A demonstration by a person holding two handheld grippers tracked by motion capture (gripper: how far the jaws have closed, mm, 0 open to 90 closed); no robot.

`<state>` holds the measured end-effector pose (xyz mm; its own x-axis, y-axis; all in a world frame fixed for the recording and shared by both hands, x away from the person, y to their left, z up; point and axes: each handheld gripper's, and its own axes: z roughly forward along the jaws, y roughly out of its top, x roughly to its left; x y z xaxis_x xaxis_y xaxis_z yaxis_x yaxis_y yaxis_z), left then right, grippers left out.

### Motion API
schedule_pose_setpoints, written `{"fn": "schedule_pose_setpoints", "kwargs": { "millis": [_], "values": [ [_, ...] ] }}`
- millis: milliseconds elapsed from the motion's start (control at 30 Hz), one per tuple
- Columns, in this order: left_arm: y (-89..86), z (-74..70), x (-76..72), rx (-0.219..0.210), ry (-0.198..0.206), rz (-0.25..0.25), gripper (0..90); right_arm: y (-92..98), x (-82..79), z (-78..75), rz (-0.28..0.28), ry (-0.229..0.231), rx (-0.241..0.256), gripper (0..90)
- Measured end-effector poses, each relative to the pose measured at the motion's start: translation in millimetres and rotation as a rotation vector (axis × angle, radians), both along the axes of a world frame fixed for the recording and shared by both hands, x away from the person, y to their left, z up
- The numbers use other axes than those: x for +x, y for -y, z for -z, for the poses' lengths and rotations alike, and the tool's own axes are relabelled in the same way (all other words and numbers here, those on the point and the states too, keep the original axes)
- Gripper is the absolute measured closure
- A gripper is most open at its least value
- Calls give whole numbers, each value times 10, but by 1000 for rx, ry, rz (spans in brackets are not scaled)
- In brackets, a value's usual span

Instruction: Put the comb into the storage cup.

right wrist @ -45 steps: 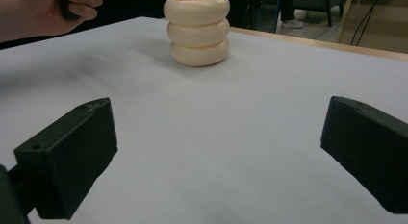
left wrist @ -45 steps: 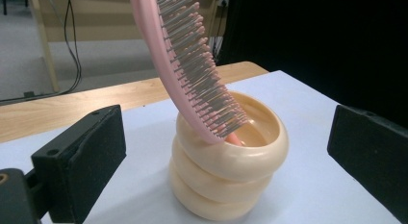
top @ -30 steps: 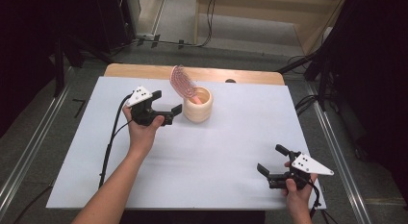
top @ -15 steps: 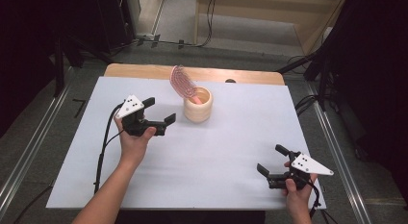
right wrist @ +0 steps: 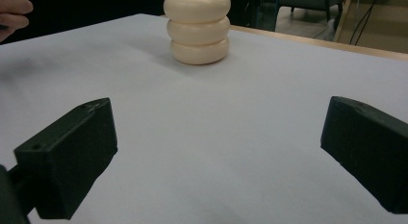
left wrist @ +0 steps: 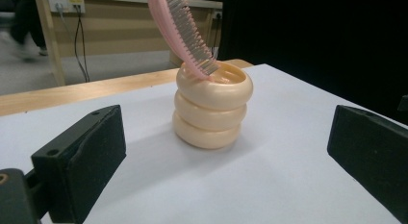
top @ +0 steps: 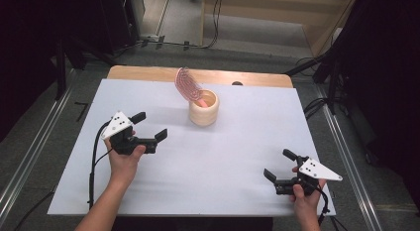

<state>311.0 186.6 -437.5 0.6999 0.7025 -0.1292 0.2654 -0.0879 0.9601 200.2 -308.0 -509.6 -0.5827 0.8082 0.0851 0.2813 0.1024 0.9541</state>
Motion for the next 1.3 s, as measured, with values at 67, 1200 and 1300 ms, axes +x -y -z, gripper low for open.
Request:
{"fn": "schedule_pose_setpoints", "kwargs": {
  "millis": [67, 1200, 1300],
  "values": [
    [-44, 23, -37, 5, 2, -6, 0, -3, 0, -1, 0, 0, -1, 0],
    [-538, 223, -575, 46, 29, -16, 0, -8, 3, 2, 11, -2, -7, 0],
    [-585, 255, -609, 40, 20, -21, 0, -8, 3, 2, 11, -3, -8, 0]
  ]
}}
